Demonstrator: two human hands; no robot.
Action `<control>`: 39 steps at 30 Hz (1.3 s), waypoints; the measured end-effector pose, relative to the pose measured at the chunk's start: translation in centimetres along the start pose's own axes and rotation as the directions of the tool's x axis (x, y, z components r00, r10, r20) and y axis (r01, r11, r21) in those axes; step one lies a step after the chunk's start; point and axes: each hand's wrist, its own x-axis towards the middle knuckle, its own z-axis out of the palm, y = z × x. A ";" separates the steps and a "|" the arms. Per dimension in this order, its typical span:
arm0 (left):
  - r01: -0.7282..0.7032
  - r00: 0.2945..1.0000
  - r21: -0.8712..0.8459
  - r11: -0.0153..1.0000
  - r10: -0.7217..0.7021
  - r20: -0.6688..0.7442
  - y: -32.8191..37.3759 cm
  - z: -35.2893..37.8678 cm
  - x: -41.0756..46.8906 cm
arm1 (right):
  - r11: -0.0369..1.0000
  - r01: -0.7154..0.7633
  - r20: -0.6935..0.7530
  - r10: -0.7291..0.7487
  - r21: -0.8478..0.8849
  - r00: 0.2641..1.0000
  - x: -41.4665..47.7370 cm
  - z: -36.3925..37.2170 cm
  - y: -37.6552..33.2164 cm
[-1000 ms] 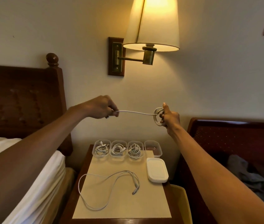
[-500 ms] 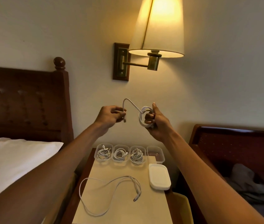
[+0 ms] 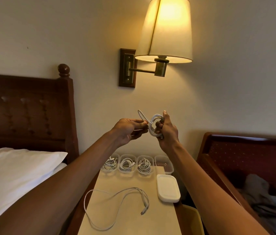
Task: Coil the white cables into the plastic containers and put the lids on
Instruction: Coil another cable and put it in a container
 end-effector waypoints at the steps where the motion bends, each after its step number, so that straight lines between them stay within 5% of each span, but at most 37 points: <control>1: 0.006 1.000 -0.029 1.000 -0.006 0.001 -0.1 0.1 0.0 | 1.000 0.005 -0.013 -0.005 -0.011 1.000 0.1 0.0 0.1; 4: 0.057 0.998 -0.101 0.993 -0.056 0.015 -0.2 0.4 0.1 | 1.000 0.023 -0.031 -0.024 -0.020 0.999 0.0 0.2 0.1; 12: 0.161 0.987 0.113 0.981 -0.161 -0.006 -0.5 1.1 0.0 | 0.994 -0.016 0.012 0.014 0.111 1.000 0.4 0.4 0.7; 20: 0.148 0.969 0.242 0.959 -0.189 0.157 -0.3 -0.1 0.1 | 0.981 -0.073 0.167 0.043 0.178 0.985 0.7 0.1 0.8; 27: 0.099 0.970 0.474 0.875 -0.191 0.151 2.1 -2.3 0.5 | 0.979 0.040 0.411 0.046 -0.200 0.911 1.3 -2.1 0.9; 33: 0.108 0.976 0.620 0.777 -0.200 0.081 3.7 -3.6 1.0 | 0.942 0.145 0.567 0.055 -0.301 0.822 1.3 -2.7 0.7; 39: 0.049 0.991 0.688 0.724 -0.120 0.055 2.7 -3.5 0.8 | 0.957 0.142 0.294 -0.064 -0.251 0.954 2.2 -2.1 1.9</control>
